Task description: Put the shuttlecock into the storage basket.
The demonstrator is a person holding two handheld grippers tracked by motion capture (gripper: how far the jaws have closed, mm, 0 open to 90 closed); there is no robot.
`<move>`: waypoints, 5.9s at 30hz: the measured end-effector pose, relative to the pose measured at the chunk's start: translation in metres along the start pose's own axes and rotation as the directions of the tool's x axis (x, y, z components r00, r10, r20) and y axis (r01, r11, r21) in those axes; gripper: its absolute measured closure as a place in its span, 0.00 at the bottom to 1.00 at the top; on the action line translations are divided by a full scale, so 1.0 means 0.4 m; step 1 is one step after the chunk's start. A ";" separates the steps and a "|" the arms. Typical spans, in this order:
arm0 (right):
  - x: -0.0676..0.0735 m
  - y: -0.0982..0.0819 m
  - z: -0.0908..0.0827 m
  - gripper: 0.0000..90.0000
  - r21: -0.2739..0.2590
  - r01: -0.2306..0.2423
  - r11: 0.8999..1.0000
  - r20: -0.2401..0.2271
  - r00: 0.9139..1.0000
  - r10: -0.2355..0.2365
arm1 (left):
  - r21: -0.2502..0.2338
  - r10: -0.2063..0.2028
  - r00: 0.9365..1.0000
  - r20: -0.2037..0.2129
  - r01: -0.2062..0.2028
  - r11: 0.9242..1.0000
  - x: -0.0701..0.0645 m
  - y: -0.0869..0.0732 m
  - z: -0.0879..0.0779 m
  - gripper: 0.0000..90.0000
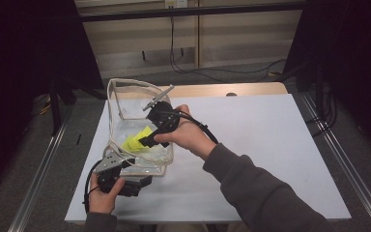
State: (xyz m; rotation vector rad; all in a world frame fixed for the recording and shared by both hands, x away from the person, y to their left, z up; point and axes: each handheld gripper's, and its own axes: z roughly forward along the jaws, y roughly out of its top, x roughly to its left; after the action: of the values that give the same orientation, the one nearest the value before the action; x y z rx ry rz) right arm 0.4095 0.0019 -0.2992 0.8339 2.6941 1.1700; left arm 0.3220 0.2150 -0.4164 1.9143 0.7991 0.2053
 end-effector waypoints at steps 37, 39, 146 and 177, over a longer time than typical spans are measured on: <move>-0.028 -0.082 -0.107 0.18 -0.074 0.030 0.997 -0.036 0.999 -0.032 | 0.000 -0.007 1.000 -0.010 0.007 1.000 -0.002 -0.006 -0.008 0.03; -0.029 -0.088 -0.112 0.18 -0.082 0.025 0.996 -0.037 0.999 -0.028 | 0.000 -0.007 1.000 -0.010 0.007 1.000 -0.003 -0.006 -0.008 0.03; -0.177 -0.517 -0.224 0.16 -0.164 -0.083 0.983 0.068 0.993 0.095 | 0.009 -0.003 1.000 -0.014 0.004 1.000 -0.005 -0.006 -0.003 0.03; -0.182 -0.629 -0.233 0.16 -0.196 -0.136 0.971 0.078 0.985 0.153 | 0.010 -0.002 1.000 -0.014 0.002 1.000 -0.006 -0.005 -0.002 0.03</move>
State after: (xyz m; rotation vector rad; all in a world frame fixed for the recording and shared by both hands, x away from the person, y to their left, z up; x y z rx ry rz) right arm 0.3319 -0.2368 -0.4191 1.0403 2.4355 1.3568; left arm 0.3187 0.2147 -0.4173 1.9231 0.8124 0.2140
